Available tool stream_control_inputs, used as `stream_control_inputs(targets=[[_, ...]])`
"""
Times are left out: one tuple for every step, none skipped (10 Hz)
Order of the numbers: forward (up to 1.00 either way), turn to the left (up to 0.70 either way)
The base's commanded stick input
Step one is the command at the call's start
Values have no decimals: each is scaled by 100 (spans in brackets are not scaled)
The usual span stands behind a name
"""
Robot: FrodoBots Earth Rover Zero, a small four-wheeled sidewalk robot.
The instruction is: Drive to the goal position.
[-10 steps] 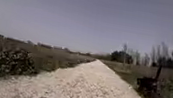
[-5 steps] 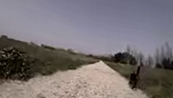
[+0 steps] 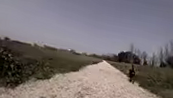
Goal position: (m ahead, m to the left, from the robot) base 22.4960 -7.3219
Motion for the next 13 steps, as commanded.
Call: stream_control_inputs(targets=[[70, 0], [70, 0], [70, 0], [70, 0], [70, 5], [70, 11], [70, 17], [70, 23], [70, -1], [70, -5], [70, -16], [70, -33], [70, -34]])
